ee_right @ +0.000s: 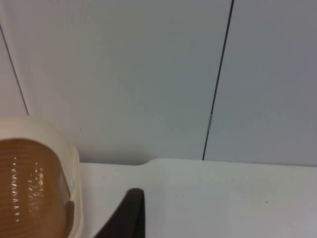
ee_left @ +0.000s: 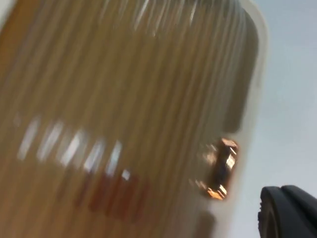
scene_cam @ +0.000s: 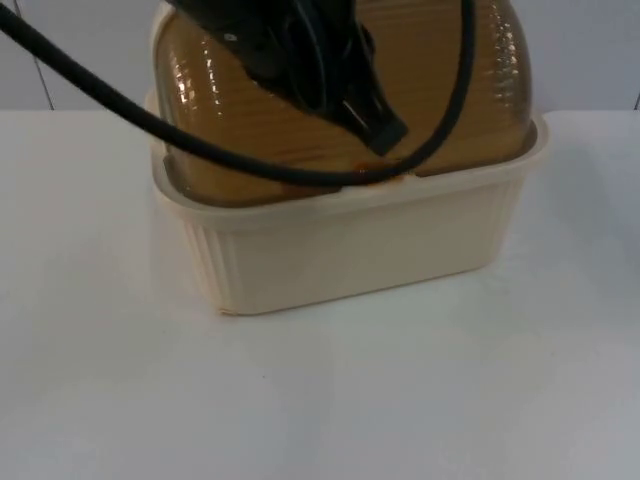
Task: Open the box lid with the left hand, place the block into the box with the right hand, then close the box lid with the left hand.
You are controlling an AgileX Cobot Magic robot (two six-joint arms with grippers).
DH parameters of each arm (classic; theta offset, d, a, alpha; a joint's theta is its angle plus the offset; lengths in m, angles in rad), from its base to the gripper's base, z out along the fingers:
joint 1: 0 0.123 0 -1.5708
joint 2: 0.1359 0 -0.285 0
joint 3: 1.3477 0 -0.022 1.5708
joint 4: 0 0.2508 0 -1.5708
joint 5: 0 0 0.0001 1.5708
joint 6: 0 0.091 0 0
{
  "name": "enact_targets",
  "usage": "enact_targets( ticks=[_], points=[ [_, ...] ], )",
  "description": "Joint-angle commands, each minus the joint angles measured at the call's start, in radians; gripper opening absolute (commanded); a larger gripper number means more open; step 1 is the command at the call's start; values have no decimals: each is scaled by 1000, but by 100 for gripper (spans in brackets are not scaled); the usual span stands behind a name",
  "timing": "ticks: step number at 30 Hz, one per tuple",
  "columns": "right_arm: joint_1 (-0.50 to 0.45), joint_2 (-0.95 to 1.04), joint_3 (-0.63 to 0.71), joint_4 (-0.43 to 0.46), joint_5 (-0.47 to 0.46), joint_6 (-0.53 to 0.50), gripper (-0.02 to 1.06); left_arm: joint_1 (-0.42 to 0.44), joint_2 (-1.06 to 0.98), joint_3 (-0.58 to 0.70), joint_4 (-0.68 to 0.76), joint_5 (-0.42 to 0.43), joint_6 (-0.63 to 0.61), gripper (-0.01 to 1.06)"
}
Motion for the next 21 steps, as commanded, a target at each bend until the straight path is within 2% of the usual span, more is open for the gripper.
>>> enact_targets(
  ticks=[1, 2, 5, 6, 10, 11, 12, 16, 17, 21],
  points=[
    [2, -7, 0, -7, 14, 0, 105, 4, -55, 20, -16, 88, -101, 0],
    [2, -7, 0, -7, 14, 0, 105, 4, -55, 20, -16, 88, -101, 0],
    [2, -7, 0, -7, 14, 0, 105, 25, -144, 109, -21, 27, -225, 0],
    [2, -7, 0, -7, 14, 0, 105, 25, -144, 109, -21, 27, -225, 0],
    [2, -7, 0, -7, 14, 0, 105, 120, -296, 275, -16, -86, -390, 0],
    [2, -7, 0, -7, 14, 0, 105, 161, -334, 311, -16, -105, -409, 0],
    [2, -7, 0, -7, 14, 0, 105, 161, -334, 311, -16, -105, -409, 0],
    [2, -7, 0, -7, 14, 0, 105, 394, -434, 351, -16, -116, -437, 0],
    [2, -7, 0, -7, 14, 0, 105, 394, -434, 351, -16, -116, -437, 0],
    [2, -7, 0, -7, 14, 0, 105, 574, -459, 291, -16, -106, -437, 0]
  ],
)
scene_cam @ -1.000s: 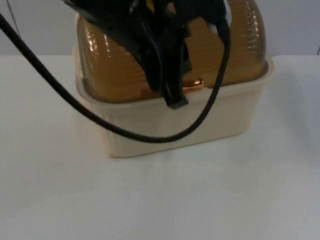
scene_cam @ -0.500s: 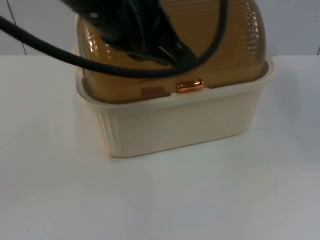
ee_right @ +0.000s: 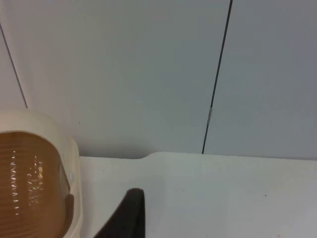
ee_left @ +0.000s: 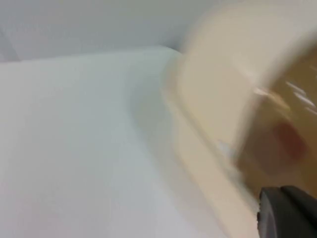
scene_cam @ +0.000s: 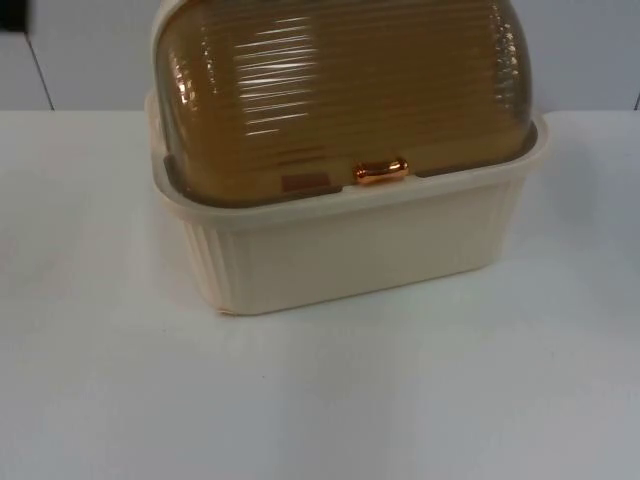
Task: Open the box lid with the left hand, place the block into the box with the right hand, then close the box lid with the left hand.
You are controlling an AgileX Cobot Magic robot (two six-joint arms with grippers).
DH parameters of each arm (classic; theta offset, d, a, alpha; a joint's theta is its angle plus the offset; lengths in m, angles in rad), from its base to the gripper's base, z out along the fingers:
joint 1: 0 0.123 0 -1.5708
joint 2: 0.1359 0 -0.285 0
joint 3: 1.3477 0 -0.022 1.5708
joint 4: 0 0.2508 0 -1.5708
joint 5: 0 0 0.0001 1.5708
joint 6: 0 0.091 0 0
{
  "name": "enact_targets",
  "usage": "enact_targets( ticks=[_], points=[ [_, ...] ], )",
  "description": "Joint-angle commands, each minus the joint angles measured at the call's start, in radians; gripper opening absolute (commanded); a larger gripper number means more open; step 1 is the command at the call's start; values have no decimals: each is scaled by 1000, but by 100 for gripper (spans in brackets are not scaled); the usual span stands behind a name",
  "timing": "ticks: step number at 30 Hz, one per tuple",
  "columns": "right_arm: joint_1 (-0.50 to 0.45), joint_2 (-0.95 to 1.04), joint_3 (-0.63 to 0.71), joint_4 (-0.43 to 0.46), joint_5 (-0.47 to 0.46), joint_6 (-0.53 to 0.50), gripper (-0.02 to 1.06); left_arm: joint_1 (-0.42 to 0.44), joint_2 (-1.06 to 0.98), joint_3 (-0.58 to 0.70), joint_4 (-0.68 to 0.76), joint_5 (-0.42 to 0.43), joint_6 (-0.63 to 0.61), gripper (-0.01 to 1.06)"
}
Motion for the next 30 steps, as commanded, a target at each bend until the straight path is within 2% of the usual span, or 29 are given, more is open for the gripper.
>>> enact_targets(
  ticks=[1, 8, 14, 19, 20, 24, 27, 29, 30],
  points=[
    [2, -7, 0, -7, -1, 0, 105, 100, -14, -62, -7, 19, -6, 0],
    [2, -7, 0, -7, -1, 0, 105, 127, -14, -235, 16, 35, 75, 0],
    [2, -7, 0, -7, -1, 0, 105, 122, -21, -280, -23, 35, 76, 0],
    [2, -7, 0, -7, 4, 0, 105, 3, -43, -289, -19, 26, 109, 0],
    [2, -7, 0, -7, 4, 0, 105, 3, -43, -289, -19, 26, 109, 0],
    [2, -7, 0, -7, 23, 0, 105, -81, -28, -291, -19, -52, 94, 0],
    [2, -7, 0, -7, 29, 0, 105, -99, -13, -300, -19, -67, 94, 0],
    [2, -7, 0, -7, 29, 0, 105, -101, 6, -315, -19, -43, 89, 0],
    [2, -7, 0, -7, 31, 2, 105, -97, 13, -329, -7, -4, 75, 0]
  ],
)
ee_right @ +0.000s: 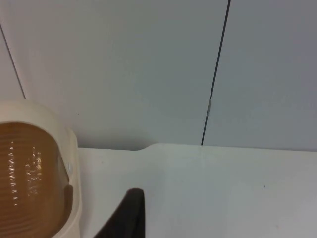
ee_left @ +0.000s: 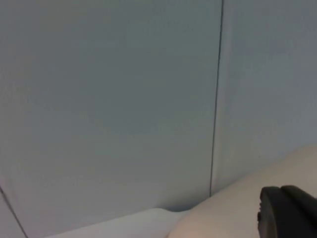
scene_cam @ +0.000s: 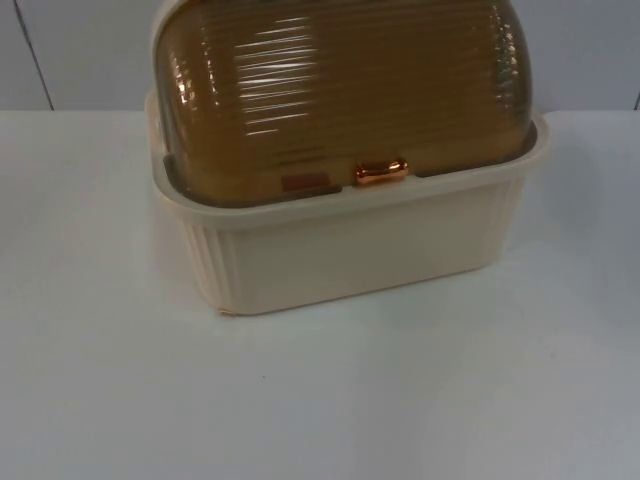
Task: Open the box lid with the left hand, place the block into the box with the right hand, then close the box lid with the left hand.
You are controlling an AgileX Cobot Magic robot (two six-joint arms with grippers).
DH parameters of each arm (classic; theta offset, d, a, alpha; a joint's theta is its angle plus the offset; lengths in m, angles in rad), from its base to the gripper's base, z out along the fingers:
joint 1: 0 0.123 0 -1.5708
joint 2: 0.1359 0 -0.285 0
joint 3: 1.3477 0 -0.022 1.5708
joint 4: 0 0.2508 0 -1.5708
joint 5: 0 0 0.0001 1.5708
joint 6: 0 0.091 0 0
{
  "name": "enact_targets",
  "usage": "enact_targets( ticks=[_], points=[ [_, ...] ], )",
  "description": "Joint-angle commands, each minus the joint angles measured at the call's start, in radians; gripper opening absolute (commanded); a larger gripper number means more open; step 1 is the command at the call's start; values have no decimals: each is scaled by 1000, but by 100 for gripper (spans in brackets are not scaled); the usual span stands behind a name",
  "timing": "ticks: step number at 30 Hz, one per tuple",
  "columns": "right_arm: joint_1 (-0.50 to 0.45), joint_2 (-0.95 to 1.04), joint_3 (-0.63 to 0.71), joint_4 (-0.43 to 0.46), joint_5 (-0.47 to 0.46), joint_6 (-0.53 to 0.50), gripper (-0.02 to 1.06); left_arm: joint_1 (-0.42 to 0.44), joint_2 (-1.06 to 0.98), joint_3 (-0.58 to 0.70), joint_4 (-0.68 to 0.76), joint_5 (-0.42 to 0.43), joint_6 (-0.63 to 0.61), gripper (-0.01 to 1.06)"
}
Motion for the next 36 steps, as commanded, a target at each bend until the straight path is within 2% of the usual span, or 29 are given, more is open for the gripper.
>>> enact_targets(
  ticks=[1, 3, 6, 8, 10, 12, 13, 15, 16, 19, 23, 30, 32, 33, 34, 35, 36],
  points=[
    [2, -7, 0, -7, 4, 2, 105, -2, 11, -20, 0, 26, -20, 0],
    [0, -4, 0, -7, 27, 9, 105, 2, 25, -45, 37, 87, -36, 0],
    [0, 23, 3, -7, 99, 25, 105, 2, 25, -54, 63, 78, -64, 0],
    [0, 31, 14, -7, 104, 25, 105, 2, 25, -59, 79, 91, -72, 0],
    [0, 36, 35, -1, 100, 41, 105, 2, 25, -61, 177, 105, -170, 0],
    [0, 36, 54, -3, 98, 48, 105, 2, 21, -61, 395, 127, -352, 0],
    [0, 36, 54, -3, 98, 48, 105, 2, 21, -61, 395, 127, -352, 0],
    [0, 36, 60, -3, 101, 48, 105, 2, 14, -61, 536, 145, -500, 0],
    [0, 36, 60, -3, 101, 48, 105, 2, 10, -59, 567, 147, -522, 0],
    [0, 34, 61, -3, 95, 48, 105, 2, 6, -59, 569, 141, -524, 0],
    [0, 34, 61, -3, 72, 48, 105, 2, 6, -59, 568, 178, -512, 0],
    [0, 34, 61, -5, 69, 48, 105, 2, 6, -59, 586, 154, -512, 0],
    [0, 34, 61, -5, 69, 48, 105, 2, 17, -59, 540, 179, -512, 9],
    [0, 34, 61, -5, 69, 48, 105, 2, 21, -59, 518, 189, -512, 20],
    [0, 34, 61, -5, 69, 48, 105, 2, 21, -59, 518, 189, -512, 20],
    [0, 34, 61, -5, 69, 48, 105, 2, 27, -57, 505, 192, -512, 34],
    [0, 34, 61, -5, 69, 48, 105, 2, 33, -53, 501, 187, -512, 56]
  ],
)
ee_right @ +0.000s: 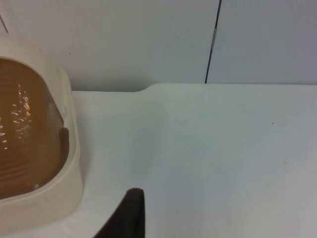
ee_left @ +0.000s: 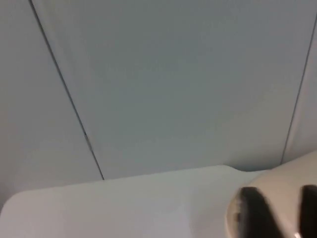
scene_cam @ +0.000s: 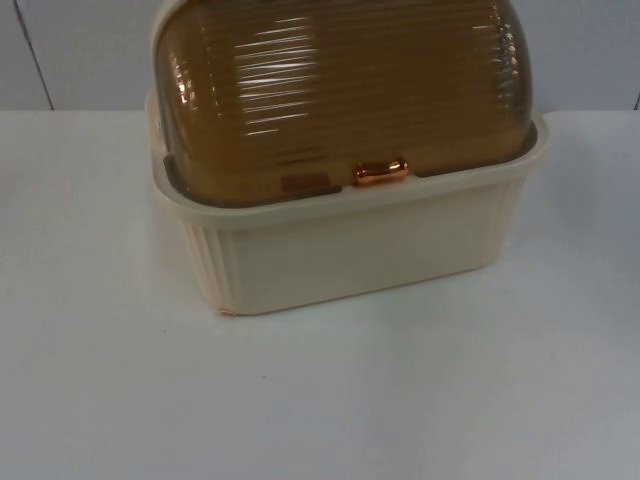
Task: Open the box lid with the left hand, place the block into the box with the right hand, then close the box lid with the left hand.
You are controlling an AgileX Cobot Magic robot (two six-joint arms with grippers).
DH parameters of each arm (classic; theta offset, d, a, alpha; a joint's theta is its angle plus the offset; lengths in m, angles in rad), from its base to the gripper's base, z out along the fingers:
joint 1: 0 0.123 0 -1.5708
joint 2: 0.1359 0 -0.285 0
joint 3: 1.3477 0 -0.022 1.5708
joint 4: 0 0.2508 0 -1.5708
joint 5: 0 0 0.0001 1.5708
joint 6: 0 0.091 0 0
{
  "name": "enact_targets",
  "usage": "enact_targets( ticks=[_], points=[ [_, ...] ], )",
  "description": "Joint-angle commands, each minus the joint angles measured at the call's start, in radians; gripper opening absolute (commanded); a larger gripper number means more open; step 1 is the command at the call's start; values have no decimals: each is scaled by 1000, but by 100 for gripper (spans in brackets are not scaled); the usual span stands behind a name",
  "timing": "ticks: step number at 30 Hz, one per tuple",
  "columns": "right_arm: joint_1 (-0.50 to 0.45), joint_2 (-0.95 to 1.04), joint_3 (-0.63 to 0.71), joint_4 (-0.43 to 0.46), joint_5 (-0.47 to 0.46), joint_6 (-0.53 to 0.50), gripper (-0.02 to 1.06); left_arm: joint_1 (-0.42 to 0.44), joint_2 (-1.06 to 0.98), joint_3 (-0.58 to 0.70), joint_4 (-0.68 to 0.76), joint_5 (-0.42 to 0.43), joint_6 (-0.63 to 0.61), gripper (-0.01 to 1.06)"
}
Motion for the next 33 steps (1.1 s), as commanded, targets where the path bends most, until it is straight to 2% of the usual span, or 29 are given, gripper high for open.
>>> enact_targets(
  ticks=[1, 2, 3, 4, 8, 12, 16, 18, 21, 22, 23, 25, 27, 28, 29, 33],
  points=[
    [0, -3, 3, -5, -12, 4, 105, 2, 14, -1, -13, -1, -3, 81],
    [0, -3, 3, -5, -12, 4, 105, 2, 14, -1, -13, -1, -3, 81],
    [0, -3, 3, -5, -10, 4, 105, 2, 14, -1, 12, -1, 10, 100],
    [0, -3, 3, -5, -8, 4, 105, 2, 14, -1, 29, 3, 21, 104],
    [0, -8, 3, -15, 13, 4, 105, 2, -19, -3, 40, 38, -1, 104],
    [0, -8, 1, -41, 26, 4, 105, 2, -30, -3, 40, 36, -7, 104],
    [0, -8, 1, -27, 43, 4, 105, 2, -40, -4, 42, 17, -7, 104],
    [0, -8, 1, -26, 25, 4, 105, 2, -45, -4, 42, 7, -7, 104],
    [0, -8, 1, -27, -94, 23, 105, 2, -47, -4, -10, -8, -21, 104],
    [0, -8, 1, -27, -94, 23, 105, 2, -47, -4, -10, -8, -21, 104],
    [0, -18, 1, -18, -133, 52, 105, 2, -45, -4, -30, 4, -21, 104],
    [0, -17, 1, -10, -142, 97, 105, 2, -45, 3, -32, 11, -21, 104],
    [0, -18, 1, -7, -77, 96, 105, 2, -51, 31, -38, 7, -21, 104],
    [0, -18, 1, -7, -77, 96, 105, 2, -51, 31, -38, 7, -21, 104],
    [0, -18, 10, -7, -24, 77, 105, 2, -61, 76, -38, -13, -13, 104],
    [0, -106, 101, -76, -68, 59, 105, 2, -167, 237, -99, -67, -9, 104]
  ],
)
